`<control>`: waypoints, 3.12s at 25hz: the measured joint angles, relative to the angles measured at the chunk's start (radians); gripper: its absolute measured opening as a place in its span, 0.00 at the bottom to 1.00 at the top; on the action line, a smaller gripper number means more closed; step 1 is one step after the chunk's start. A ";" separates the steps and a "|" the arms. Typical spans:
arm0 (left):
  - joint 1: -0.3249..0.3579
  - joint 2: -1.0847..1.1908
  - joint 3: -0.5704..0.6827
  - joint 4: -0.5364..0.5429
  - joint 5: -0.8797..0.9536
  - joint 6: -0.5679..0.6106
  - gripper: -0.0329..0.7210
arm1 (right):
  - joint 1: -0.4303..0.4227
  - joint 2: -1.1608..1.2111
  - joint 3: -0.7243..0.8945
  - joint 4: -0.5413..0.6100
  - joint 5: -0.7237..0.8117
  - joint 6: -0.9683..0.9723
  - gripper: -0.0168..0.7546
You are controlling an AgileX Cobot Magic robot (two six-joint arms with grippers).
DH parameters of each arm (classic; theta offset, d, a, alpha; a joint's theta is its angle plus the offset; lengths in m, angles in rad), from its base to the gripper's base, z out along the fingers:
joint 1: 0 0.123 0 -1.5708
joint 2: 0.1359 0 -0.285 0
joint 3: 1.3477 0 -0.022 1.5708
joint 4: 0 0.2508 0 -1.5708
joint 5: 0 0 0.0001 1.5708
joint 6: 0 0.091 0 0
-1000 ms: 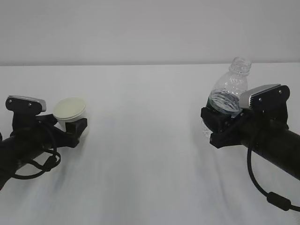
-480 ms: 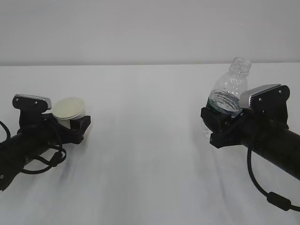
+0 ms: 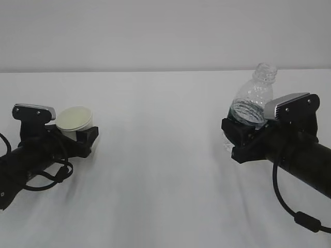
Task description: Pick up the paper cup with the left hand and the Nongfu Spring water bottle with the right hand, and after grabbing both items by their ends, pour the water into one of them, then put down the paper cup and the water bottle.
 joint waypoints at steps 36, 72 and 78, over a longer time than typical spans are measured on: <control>0.000 0.054 -0.043 -0.008 0.000 0.000 0.71 | 0.000 0.000 0.000 0.000 0.000 0.000 0.54; -0.094 0.020 -0.109 0.521 0.030 -0.139 0.61 | 0.000 -0.073 0.014 0.038 0.147 -0.057 0.54; -0.103 -0.024 -0.133 0.585 0.033 -0.217 0.61 | 0.000 -0.128 0.076 0.058 0.151 -0.057 0.54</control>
